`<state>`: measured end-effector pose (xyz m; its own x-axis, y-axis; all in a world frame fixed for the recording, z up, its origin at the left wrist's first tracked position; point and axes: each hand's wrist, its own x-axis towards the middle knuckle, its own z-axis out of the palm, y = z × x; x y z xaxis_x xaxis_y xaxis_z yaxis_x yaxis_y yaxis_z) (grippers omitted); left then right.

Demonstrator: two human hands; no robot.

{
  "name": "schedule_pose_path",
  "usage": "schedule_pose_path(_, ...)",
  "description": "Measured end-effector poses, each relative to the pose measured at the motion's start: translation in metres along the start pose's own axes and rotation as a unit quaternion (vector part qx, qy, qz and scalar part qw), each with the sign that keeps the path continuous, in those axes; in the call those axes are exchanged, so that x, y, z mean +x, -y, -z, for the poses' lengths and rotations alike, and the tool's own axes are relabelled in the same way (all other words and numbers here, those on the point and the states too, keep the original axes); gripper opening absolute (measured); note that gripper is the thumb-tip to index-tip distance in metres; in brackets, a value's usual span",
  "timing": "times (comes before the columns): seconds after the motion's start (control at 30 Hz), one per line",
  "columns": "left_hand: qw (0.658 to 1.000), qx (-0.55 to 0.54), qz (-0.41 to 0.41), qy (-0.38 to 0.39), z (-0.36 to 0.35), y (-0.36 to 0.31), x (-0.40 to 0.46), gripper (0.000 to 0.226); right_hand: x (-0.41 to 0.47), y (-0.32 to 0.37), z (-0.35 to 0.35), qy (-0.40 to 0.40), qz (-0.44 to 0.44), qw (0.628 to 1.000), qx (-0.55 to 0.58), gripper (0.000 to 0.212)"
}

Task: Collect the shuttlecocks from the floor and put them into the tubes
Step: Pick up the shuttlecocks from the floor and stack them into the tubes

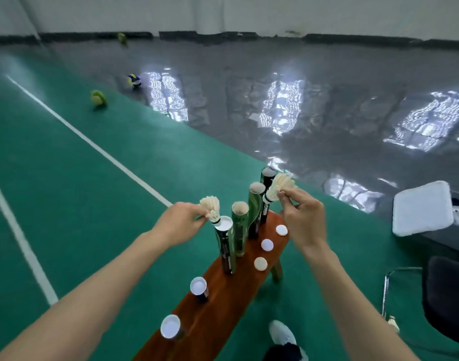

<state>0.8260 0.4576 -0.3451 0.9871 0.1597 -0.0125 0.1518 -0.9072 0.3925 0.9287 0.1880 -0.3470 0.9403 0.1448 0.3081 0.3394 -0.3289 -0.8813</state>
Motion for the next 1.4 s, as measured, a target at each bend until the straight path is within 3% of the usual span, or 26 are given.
schedule_pose_path(0.27, 0.988, -0.005, 0.152, 0.023, -0.079, -0.036, 0.110, 0.023, 0.119, -0.089, -0.029, 0.083, -0.037, 0.995, 0.042, 0.019)
schedule_pose_path(0.6, 0.951, 0.076, 0.271, 0.124, -0.149, -0.050, 0.193, 0.034, 0.175, -0.147, -0.051, 0.193, -0.054, 0.978, 0.062, 0.018)
schedule_pose_path(0.8, 0.915, 0.035, 0.324, 0.239, -0.176, -0.056, 0.215, 0.010, 0.183, -0.161, -0.050, 0.223, -0.061, 0.970, 0.077, 0.018)
schedule_pose_path(0.83, 0.911, 0.025, 0.330, 0.248, -0.180, -0.056, 0.216, 0.002, 0.184, -0.162, -0.049, 0.220, -0.055, 0.971, 0.078, 0.018)
schedule_pose_path(0.93, 0.905, 0.013, 0.344, 0.250, -0.190, -0.059, 0.223, 0.020, 0.182, -0.170, -0.046, 0.223, -0.058, 0.969, 0.084, 0.018)
schedule_pose_path(1.2, 0.886, -0.011, 0.369, 0.279, -0.205, -0.059, 0.227, 0.016, 0.181, -0.181, -0.037, 0.234, -0.066, 0.967, 0.073, 0.018)
schedule_pose_path(1.4, 0.891, -0.005, 0.367, 0.266, -0.205, -0.058, 0.221, 0.016, 0.181, -0.181, -0.038, 0.247, -0.041, 0.967, 0.057, 0.018)
